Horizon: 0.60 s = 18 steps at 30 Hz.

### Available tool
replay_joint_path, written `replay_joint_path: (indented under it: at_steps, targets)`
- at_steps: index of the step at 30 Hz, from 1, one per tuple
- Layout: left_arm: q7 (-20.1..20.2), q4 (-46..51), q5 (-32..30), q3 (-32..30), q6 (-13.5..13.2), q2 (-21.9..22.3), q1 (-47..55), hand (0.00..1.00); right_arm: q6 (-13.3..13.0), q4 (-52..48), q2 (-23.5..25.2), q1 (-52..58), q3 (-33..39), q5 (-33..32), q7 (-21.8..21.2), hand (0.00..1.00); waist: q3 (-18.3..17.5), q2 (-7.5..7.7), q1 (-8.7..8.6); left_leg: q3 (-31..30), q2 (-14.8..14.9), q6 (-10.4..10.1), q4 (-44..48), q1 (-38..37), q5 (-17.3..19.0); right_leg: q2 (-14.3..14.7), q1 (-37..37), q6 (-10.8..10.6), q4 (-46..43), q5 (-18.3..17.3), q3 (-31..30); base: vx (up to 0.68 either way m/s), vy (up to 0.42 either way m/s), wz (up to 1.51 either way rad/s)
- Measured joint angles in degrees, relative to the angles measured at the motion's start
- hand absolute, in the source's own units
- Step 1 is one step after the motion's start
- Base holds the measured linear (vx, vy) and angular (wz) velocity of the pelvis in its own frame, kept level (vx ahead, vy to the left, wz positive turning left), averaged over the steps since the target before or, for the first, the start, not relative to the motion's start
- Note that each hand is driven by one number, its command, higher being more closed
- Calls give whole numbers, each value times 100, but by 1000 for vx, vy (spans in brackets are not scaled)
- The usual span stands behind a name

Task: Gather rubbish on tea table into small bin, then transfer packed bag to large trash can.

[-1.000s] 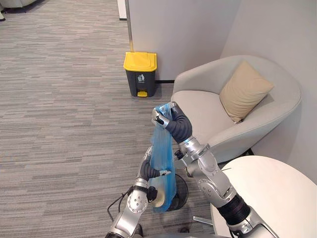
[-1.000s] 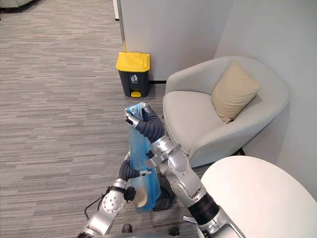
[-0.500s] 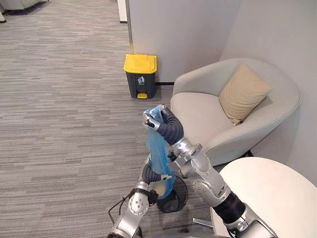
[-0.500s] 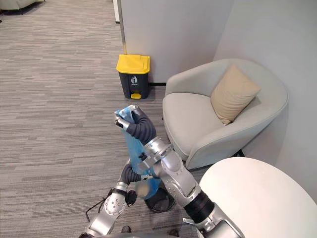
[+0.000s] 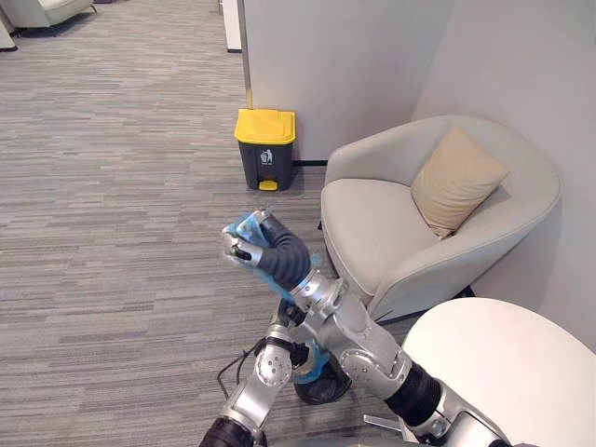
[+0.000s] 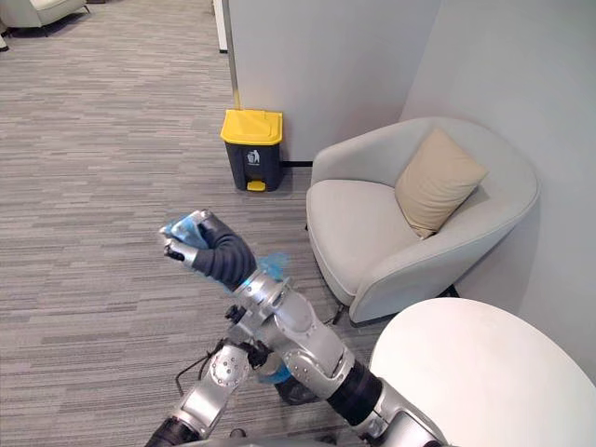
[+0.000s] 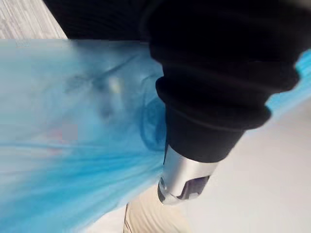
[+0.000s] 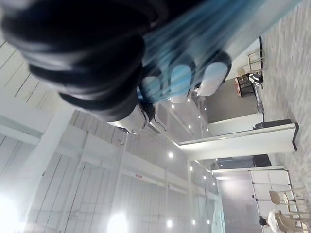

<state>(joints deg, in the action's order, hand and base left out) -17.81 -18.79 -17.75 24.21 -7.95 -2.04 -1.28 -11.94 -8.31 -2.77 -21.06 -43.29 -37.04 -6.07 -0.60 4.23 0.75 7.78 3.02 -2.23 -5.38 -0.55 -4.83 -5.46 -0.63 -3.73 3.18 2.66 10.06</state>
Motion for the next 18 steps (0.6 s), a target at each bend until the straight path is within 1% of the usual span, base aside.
replay_joint_path:
  at_steps: [6, 13, 14, 18]
  targets:
    - [7, -262, 237, 43, 20, -2, -101, 100, -1, 0, -1, -1, 8, -80, 0, 100, 1, -1, -22, 23, 10, -4, 1, 5, 3, 12, 23, 2, 4, 2, -39, 0, 0, -2]
    - [46, -266, 496, -7, 18, -38, -114, 100, 0, 0, -20, 0, 62, -25, -41, 100, 3, -4, -36, 26, 17, -40, 1, 36, 29, 18, 62, 2, 3, 1, -50, 0, 0, 0]
    - [58, -266, 568, -18, 18, -40, -109, 100, 0, 0, -56, 2, 79, 69, -45, 0, 3, -5, -46, 26, 16, -26, 1, 44, 19, 17, 69, 2, 3, 2, -50, 0, 0, 0]
    - [156, -261, 640, -195, 18, -39, -98, 100, -1, 0, -172, 71, 211, 526, -186, 0, 6, -8, -76, 25, 8, -10, 1, 44, 9, 14, 69, 1, 1, 1, -47, 0, 0, 0]
